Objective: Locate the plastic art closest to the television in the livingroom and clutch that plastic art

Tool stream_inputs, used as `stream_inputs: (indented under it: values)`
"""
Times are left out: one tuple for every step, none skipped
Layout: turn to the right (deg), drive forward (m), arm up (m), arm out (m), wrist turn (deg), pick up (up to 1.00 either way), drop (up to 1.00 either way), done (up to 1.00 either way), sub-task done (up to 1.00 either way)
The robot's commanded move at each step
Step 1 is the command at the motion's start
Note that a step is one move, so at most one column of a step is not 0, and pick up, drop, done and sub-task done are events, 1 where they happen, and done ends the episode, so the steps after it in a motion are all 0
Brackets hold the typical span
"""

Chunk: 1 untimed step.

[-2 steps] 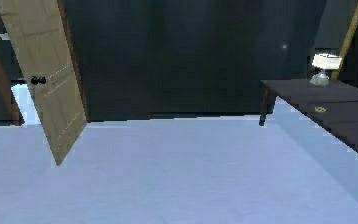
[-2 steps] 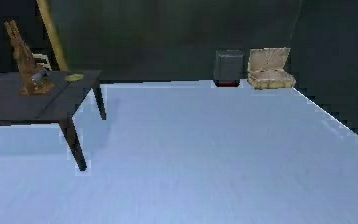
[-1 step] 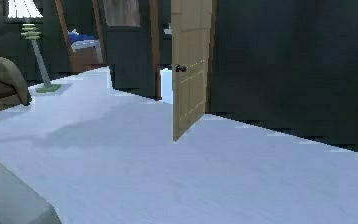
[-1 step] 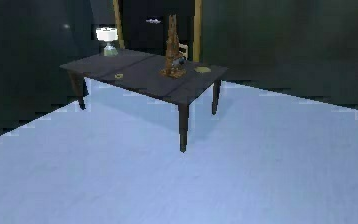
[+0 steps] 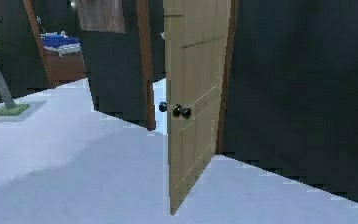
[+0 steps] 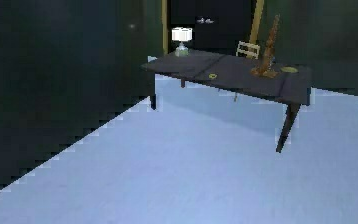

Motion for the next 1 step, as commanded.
stream_inputs:
  values:
    - [-45.0, 0.0, 0.0, 0.0, 0.0, 0.0, 0.0, 0.0, 0.0]
